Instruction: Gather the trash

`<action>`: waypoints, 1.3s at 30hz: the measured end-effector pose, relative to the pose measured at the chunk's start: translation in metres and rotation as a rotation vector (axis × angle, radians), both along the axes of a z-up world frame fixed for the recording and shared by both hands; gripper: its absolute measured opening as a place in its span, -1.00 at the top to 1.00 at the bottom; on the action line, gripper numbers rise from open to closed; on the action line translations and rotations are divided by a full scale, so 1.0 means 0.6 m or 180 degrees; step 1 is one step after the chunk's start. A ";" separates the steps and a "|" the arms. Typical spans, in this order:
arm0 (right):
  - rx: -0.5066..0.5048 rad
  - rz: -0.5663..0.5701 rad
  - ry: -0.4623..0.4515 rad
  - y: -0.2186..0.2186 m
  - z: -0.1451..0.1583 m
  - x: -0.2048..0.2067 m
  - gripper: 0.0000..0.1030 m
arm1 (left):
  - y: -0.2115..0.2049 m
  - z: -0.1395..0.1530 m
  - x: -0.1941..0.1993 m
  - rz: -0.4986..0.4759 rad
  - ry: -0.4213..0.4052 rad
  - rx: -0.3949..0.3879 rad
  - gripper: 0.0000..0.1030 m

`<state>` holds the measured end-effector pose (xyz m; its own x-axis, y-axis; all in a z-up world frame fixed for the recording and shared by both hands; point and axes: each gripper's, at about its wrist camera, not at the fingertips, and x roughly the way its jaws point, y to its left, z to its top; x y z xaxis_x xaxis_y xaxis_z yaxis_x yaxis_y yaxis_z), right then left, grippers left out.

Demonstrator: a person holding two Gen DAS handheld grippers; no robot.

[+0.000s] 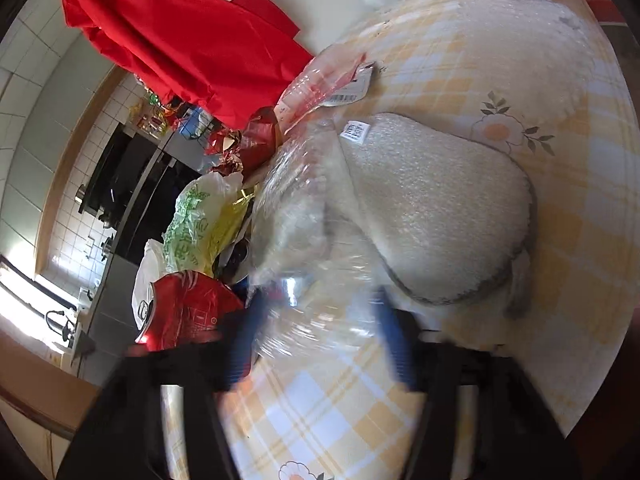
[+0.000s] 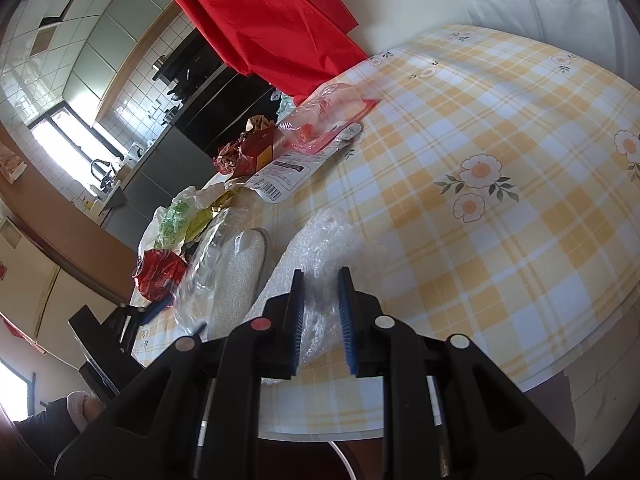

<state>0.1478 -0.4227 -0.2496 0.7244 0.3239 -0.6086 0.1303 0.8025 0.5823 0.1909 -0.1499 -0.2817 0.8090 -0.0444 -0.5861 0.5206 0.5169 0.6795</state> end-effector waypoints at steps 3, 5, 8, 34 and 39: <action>-0.0014 0.0002 -0.0010 0.000 0.004 0.002 0.61 | 0.009 0.034 -0.001 0.0049 -0.0064 -0.0281 0.49; -0.0032 0.0011 -0.0020 0.003 0.010 0.003 0.61 | 0.016 0.061 -0.002 0.0116 -0.0121 -0.0428 0.53; -0.0052 0.0048 -0.0051 0.011 0.020 0.005 0.61 | 0.036 0.108 0.004 0.0305 -0.0004 -0.0850 0.61; -0.0472 0.0332 -0.0411 0.102 0.167 -0.072 0.61 | 0.159 0.309 -0.065 0.0960 0.0153 -0.2194 0.77; -0.0533 0.0383 -0.0465 0.117 0.186 -0.097 0.61 | 0.183 0.290 -0.147 0.0890 0.0551 -0.2219 0.77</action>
